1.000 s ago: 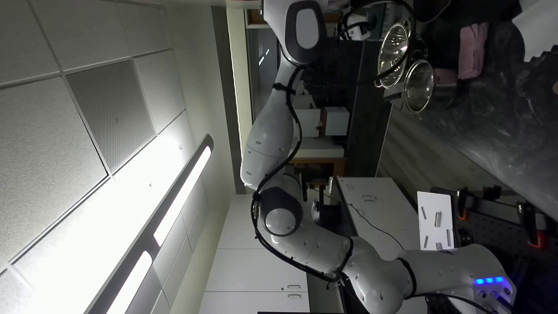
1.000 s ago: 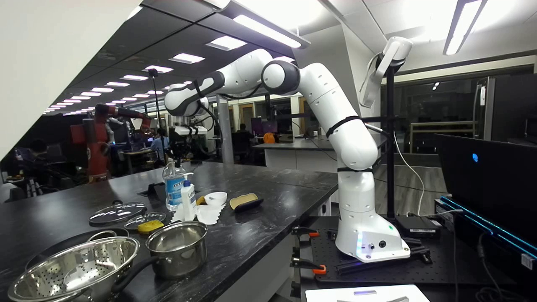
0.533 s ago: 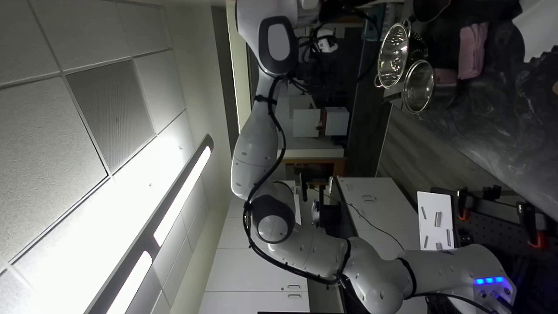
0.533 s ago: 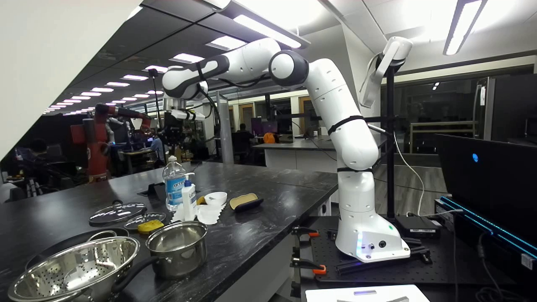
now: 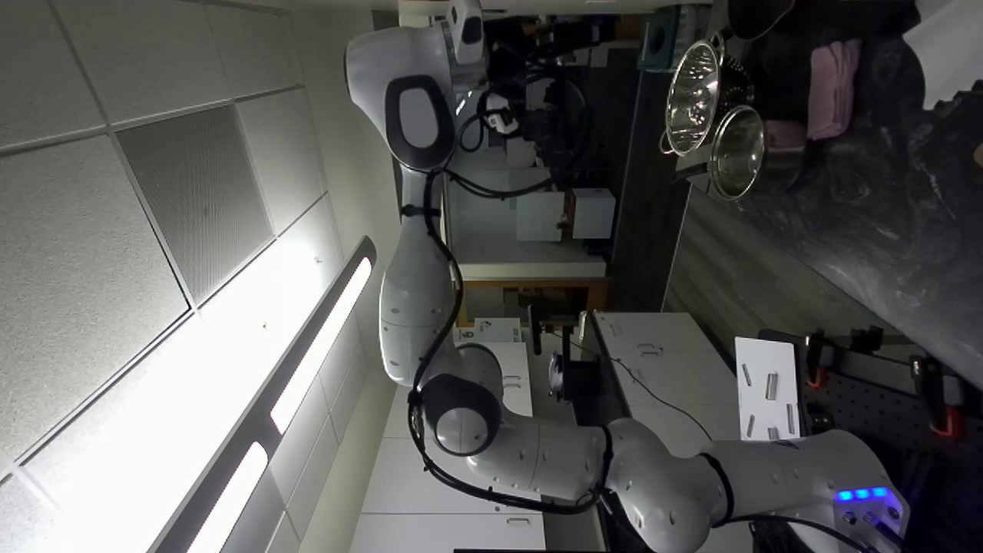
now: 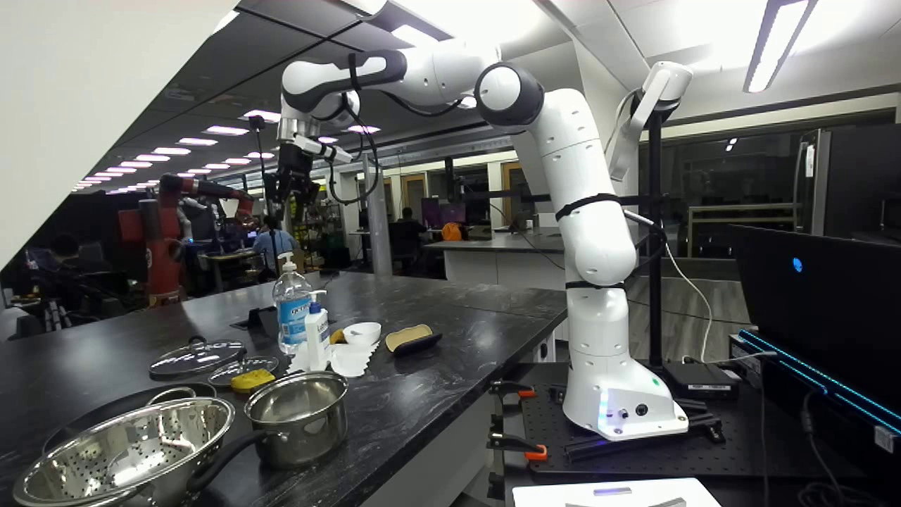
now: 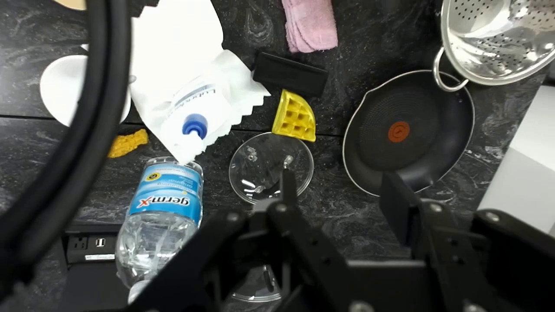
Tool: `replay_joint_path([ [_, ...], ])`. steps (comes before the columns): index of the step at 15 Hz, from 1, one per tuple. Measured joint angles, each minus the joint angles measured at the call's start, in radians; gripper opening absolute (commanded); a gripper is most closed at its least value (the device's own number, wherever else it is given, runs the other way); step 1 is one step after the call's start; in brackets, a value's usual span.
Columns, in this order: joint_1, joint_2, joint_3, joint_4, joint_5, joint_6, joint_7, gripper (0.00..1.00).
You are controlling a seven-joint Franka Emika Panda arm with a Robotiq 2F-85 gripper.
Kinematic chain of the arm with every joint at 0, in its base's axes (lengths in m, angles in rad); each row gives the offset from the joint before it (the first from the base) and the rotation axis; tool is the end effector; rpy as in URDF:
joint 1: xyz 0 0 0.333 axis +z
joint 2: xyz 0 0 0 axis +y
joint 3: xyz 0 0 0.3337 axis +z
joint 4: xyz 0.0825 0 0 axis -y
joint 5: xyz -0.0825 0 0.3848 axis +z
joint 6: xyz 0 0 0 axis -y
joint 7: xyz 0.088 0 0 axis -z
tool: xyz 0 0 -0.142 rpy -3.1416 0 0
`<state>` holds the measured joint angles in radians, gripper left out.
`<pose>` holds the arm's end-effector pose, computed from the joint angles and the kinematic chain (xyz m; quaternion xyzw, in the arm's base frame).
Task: Push down on the small hand soap bottle
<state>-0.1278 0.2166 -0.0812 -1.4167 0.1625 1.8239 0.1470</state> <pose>0.6455 -0.1122 0.5783 -0.9752 0.1866 -0.0974 0.0686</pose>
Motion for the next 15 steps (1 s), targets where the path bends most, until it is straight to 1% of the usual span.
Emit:
replay_joint_path([
  [1,0.005,-0.012,0.002,0.000,0.002,-0.008,0.000,0.93],
  [2,0.009,-0.022,0.006,-0.001,0.005,-0.015,0.000,0.99],
  [3,0.011,-0.030,0.010,-0.001,0.010,-0.024,-0.001,1.00],
  [7,0.018,-0.059,0.022,-0.014,0.023,-0.074,-0.001,1.00],
  [12,0.019,-0.087,0.013,-0.041,0.013,-0.247,0.019,1.00],
  [15,0.018,-0.128,0.000,-0.082,-0.010,-0.316,0.056,1.00],
])
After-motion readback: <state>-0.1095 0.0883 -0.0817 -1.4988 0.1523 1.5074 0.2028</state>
